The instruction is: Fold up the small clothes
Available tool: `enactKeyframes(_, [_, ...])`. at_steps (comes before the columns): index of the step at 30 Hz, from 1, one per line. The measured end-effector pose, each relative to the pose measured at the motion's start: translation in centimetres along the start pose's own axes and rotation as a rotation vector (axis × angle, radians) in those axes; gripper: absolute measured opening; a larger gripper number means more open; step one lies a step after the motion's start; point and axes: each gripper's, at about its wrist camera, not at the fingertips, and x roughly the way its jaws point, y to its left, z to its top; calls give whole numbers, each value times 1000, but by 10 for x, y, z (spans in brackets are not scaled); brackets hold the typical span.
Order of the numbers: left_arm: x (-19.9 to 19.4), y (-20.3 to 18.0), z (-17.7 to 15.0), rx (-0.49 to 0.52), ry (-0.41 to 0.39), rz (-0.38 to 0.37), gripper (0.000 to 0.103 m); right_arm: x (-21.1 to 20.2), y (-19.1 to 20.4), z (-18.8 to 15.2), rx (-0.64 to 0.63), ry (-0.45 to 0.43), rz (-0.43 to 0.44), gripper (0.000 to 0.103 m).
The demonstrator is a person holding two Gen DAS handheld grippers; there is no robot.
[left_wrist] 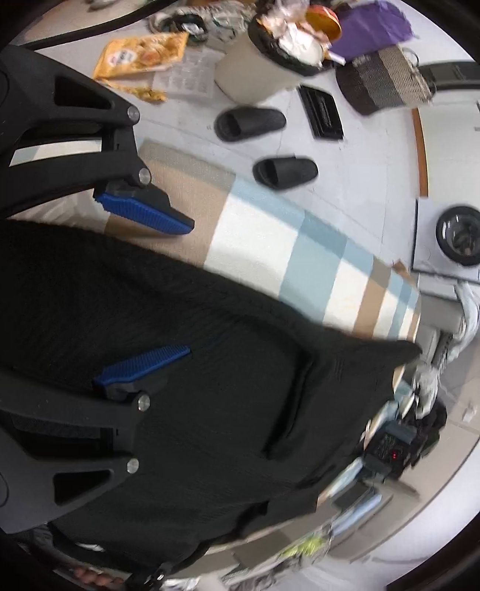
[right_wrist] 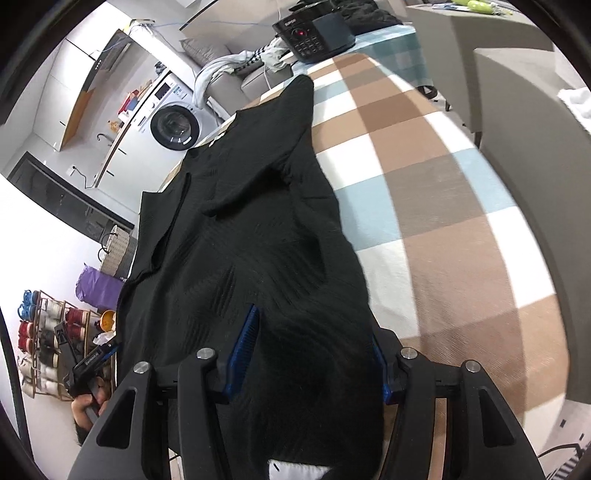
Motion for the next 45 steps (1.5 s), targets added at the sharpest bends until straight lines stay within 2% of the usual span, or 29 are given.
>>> enactKeyframes(1, [0,-2,0,8,-2,-18,39,2,1,1,-3,-2,-2,51])
enactKeyframes(2, [1,-5,-1,20,-1,-18,23,3,3,2,-12,-5,-4,40])
enactKeyframes(3, [0,-6,0,31,-5,-9,15,2,5,3,-22,-12,3,29])
enactKeyframes(4, [-1,-7,0,43,-18,-4,11,0,8,4,-35,-33,19,22])
enactKeyframes(5, [-2,-6,2,43,-31,-6,6,-3,10,5,-48,-60,31,10])
enactKeyframes(9, [-3,0,11,11,-73,-16,3,-12,10,12,-50,-137,16,5])
enactKeyframes(12, [-3,3,25,-14,-104,-1,3,-13,3,21,-17,-153,8,4])
enactKeyframes(20, [12,-15,79,-20,-159,-21,3,-17,-14,47,74,-214,2,4])
enactKeyframes(23, [22,-20,90,-21,-141,-15,3,-15,-16,47,95,-195,9,6])
enactKeyframes(24, [25,-21,91,-24,-129,-12,4,-14,-17,46,95,-180,8,9])
enactKeyframes(25, [26,-21,91,-26,-119,-12,4,-14,-18,44,94,-167,9,11])
enactKeyframes(28, [28,-20,84,-7,-93,-3,8,-18,-23,33,89,-143,22,24])
enactKeyframes(29, [27,-18,79,-5,-87,-1,16,-19,-25,29,90,-135,19,31])
enactKeyframes(30, [26,-16,74,-8,-79,-2,30,-22,-26,25,94,-131,14,37])
enactKeyframes(32, [22,-9,62,-30,-64,-2,48,-27,-29,15,89,-126,19,41])
enactKeyframes(34, [17,-1,48,-47,-65,-20,50,-33,-31,7,78,-117,29,41])
enactKeyframes(37, [19,4,32,-35,-43,-7,50,-37,-31,-2,45,-105,29,42])
enactKeyframes(43, [22,1,22,-7,-50,0,50,-36,-31,-9,26,-90,22,42])
enactKeyframes(44, [22,0,22,-5,-47,-11,49,-36,-30,-9,19,-88,21,42])
enactKeyframes(45, [20,-2,21,2,-51,-26,41,-35,-30,-10,12,-83,19,42])
